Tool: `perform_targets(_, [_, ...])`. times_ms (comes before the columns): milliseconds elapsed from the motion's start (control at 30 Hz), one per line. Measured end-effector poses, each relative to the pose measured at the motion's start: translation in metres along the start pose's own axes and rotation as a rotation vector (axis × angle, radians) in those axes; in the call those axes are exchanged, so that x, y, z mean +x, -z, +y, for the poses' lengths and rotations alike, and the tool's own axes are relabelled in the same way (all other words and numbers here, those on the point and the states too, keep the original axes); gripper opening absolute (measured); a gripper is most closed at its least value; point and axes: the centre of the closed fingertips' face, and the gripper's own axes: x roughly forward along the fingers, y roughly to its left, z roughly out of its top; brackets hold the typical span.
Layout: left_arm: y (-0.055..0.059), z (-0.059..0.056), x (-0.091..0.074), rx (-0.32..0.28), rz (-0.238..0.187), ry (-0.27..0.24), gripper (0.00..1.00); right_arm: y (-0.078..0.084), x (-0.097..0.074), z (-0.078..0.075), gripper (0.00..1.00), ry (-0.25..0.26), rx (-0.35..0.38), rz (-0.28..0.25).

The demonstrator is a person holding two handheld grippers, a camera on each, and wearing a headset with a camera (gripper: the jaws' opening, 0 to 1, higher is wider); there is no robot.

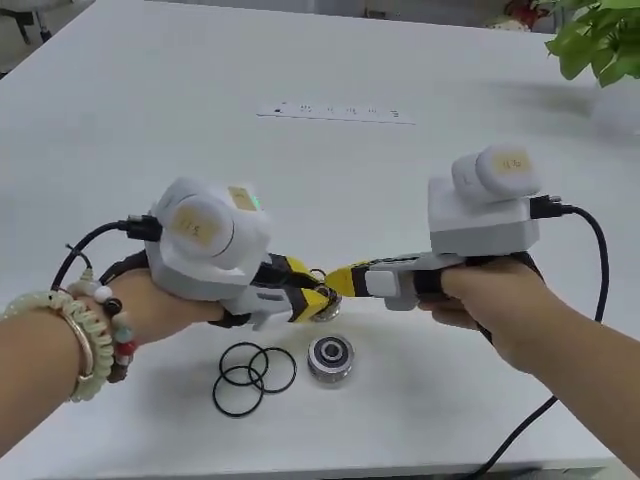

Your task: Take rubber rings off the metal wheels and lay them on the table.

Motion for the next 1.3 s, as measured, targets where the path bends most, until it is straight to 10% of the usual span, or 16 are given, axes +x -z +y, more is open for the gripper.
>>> perform_targets(667, [-0.083,0.006,-0.091,0.058,-0.134,0.016,0.44,-0.038,-0.024,0.020,0.00,-0.038,0.002,-0.121])
perform_targets(1300, [-0.085,-0.007,-0.188,0.090,-0.206,-0.132,0.64,-0.050,-0.030,0.049,0.00,-0.138,-0.019,-0.156])
